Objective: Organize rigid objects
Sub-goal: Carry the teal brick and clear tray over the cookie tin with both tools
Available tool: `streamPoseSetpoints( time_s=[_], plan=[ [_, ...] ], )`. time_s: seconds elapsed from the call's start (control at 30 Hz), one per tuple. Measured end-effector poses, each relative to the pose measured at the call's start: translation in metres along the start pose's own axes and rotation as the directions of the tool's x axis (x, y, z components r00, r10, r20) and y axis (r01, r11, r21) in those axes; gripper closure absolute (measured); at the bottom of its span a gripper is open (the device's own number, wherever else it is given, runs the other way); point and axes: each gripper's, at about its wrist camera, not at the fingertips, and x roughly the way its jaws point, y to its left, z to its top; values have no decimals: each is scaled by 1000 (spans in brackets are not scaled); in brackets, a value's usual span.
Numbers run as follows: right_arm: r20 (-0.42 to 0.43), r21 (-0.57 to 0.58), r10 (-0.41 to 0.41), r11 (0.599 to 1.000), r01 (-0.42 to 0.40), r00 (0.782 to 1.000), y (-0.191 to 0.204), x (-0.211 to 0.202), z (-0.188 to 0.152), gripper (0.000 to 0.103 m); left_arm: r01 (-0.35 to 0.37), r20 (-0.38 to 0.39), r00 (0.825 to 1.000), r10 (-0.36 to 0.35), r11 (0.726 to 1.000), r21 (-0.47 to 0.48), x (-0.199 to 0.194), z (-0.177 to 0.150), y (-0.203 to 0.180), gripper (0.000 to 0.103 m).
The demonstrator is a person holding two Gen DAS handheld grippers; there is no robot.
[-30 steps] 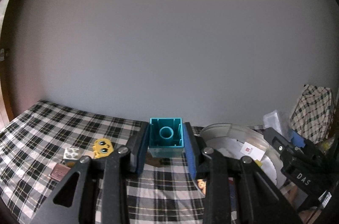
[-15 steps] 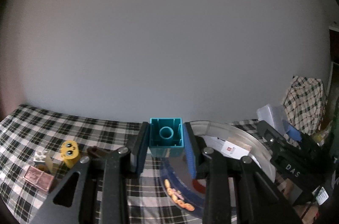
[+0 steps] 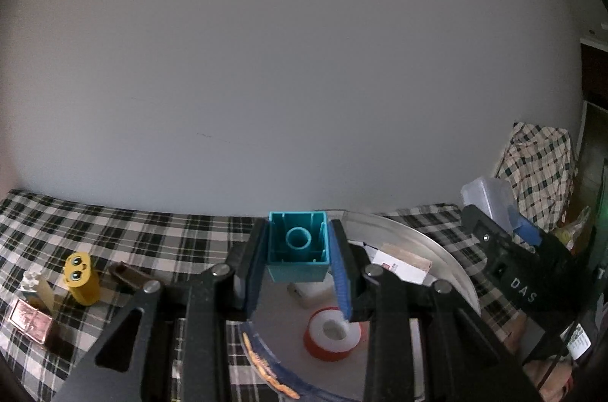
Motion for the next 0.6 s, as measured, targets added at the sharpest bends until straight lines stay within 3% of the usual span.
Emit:
streamPoseSetpoints(
  time_s=[0.6],
  plan=[
    [-25,19,-64,998,64,998,-29,16,2,21,27,-31,999,-26,999,27,26,1,-30,72]
  ],
)
